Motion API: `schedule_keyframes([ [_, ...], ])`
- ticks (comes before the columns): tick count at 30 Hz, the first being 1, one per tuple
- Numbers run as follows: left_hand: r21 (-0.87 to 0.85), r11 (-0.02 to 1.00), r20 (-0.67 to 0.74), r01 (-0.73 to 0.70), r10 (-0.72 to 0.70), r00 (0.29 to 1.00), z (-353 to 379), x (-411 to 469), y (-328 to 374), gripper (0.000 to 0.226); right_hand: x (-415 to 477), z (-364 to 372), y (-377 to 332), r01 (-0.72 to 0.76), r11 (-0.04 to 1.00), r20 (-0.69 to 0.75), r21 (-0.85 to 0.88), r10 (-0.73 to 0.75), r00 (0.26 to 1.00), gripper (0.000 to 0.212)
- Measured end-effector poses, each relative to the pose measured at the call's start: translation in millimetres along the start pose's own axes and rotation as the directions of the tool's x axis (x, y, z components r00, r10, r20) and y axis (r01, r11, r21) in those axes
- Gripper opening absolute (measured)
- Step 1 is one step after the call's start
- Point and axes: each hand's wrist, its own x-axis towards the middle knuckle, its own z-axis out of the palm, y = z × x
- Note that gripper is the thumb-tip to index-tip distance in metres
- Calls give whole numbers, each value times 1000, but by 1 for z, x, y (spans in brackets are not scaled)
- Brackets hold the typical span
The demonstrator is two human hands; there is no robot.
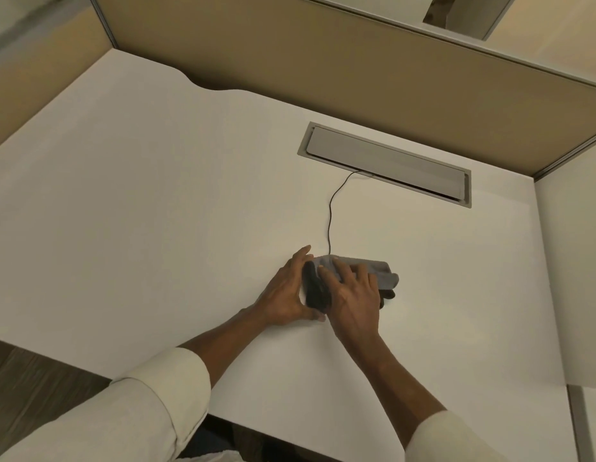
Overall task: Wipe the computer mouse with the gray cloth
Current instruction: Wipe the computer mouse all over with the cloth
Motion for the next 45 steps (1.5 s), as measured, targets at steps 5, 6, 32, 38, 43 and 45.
schedule_keyframes([
  [5, 3, 1000, 7, 15, -15, 1000, 0, 1, -2, 145, 11, 1, 2, -53, 992, -1, 110, 53, 999, 40],
  [6, 7, 1000, 6, 15, -15, 1000, 0, 1, -3, 145, 8, 2, 3, -42, 992, -2, 122, 42, 999, 43],
  [32, 170, 979, 17, -109, 107, 994, 0, 1, -16, 125, -87, 1, 37, 150, 988, 40, -43, -149, 988, 65],
  [38, 171, 982, 10, -82, 82, 997, 0, 0, -12, 127, -52, -18, 51, -114, 973, -66, 201, 130, 989, 58],
  [43, 180, 980, 3, -84, 85, 996, 1, 1, -12, 124, 2, -14, 47, -271, 920, 34, 284, 272, 962, 48],
  [45, 175, 981, -2, -84, 86, 996, 0, 1, -11, 123, 11, -9, 42, -238, 933, 112, 269, 215, 970, 43],
])
